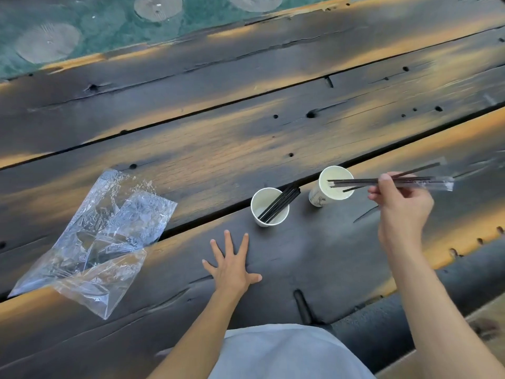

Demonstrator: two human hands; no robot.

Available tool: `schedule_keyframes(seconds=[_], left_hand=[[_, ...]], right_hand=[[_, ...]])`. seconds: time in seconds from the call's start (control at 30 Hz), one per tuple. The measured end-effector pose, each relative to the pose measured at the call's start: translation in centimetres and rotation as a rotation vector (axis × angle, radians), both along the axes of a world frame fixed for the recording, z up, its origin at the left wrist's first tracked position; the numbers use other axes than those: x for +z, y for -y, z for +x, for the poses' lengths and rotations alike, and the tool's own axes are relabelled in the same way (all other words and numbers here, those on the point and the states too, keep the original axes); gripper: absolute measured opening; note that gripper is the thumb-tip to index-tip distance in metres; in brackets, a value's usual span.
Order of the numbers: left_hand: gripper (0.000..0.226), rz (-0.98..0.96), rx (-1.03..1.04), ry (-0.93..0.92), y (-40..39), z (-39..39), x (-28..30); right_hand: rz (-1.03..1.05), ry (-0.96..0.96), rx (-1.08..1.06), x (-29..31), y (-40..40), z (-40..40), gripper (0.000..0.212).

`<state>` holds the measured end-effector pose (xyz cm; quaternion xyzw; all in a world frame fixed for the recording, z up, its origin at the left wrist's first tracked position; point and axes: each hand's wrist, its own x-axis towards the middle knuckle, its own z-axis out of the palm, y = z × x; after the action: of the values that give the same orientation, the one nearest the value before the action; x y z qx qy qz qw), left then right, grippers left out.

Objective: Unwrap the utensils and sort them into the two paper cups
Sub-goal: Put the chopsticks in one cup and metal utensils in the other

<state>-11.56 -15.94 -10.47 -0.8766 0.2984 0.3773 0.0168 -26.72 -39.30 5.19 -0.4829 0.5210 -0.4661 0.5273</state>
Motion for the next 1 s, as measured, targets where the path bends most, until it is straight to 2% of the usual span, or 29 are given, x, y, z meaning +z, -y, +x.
schedule_keyframes(seconds=[0.13,0.33,0.43,0.53,0.6,0.8,0.93,1.0], left_hand=[[0.115,0.028,0.011,0.0,0.6,-0.3,0.0],[0.116,0.044,0.02,-0.002,0.8,-0.3,0.2],[0.115,0.041,0.02,-0.005,0.8,-0.2,0.2],[0.115,0.034,0.02,0.001,0.7,-0.3,0.2],[0.115,0.029,0.019,0.007,0.7,-0.3,0.2],[0.114,0.02,0.022,0.005,0.6,-0.2,0.1],[0.097,-0.086,0.092,-0.061,-0.2,0.9,0.4],[0.083,-0.216,0.247,-0.123,-1.5,1.5,0.6]], right_hand=[[0.015,-0.108,0.058,-1.5,1.8,0.8,0.018],[0.12,-0.228,0.162,-5.4,2.9,2.2,0.016],[0.157,-0.267,0.188,-6.3,2.8,2.6,0.025],[0.164,-0.266,0.183,-6.4,2.9,2.5,0.013],[0.168,-0.262,0.172,-6.4,3.0,2.4,0.012],[0.105,-0.29,0.126,-4.5,2.2,1.9,0.038],[0.006,-0.275,0.074,-1.8,0.9,2.9,0.045],[-0.024,-0.214,0.066,-0.1,-0.3,4.2,0.043]])
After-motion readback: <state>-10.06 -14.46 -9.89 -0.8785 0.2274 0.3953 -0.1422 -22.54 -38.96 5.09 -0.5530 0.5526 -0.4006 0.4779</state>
